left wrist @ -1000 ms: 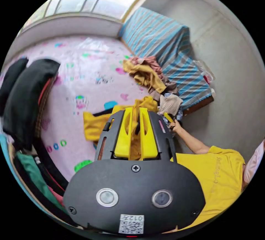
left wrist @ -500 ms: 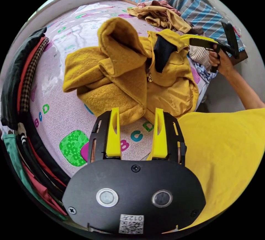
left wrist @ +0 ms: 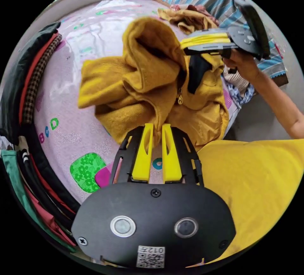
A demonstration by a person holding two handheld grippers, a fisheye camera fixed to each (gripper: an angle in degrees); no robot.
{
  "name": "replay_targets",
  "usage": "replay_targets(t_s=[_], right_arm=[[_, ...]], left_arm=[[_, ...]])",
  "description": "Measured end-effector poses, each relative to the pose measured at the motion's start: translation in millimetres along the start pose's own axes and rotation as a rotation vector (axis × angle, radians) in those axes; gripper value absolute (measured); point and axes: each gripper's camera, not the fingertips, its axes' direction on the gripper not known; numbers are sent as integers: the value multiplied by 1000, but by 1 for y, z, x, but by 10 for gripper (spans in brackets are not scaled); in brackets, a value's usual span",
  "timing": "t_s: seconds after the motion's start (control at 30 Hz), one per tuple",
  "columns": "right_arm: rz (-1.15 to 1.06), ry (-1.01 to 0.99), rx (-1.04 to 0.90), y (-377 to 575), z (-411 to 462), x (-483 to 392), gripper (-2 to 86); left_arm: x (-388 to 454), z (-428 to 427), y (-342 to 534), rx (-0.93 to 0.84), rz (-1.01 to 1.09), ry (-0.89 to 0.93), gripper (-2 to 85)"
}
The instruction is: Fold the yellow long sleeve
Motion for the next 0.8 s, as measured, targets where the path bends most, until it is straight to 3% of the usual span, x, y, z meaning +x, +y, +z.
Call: replay_targets(t_s=[0.07, 0.17, 0.23, 0.33, 0.57, 0.7, 0.8], right_arm=[[207, 22, 124, -1, -26, 45, 35], [454, -68, 213, 9, -37, 108, 42], [454, -129, 159, 13, -24, 125, 54], [456, -71, 66, 35, -1, 132, 91], [159, 90, -192, 70, 76, 84, 131], [113, 180, -312, 68, 119, 82, 121], [192, 55, -361, 70, 133, 96, 58]], left_arm=[[-18, -44, -18, 145, -30, -20, 51], [-24, -72, -51, 210, -11, -70, 47], [-19, -66, -70, 175, 15, -114, 45], [-20, -38, -85, 109, -17, -86, 44], [-42, 8, -64, 108, -158, 120, 46], [-49, 22, -52, 114, -223, 188, 49], [-50, 31, -45, 121, -251, 212, 50]])
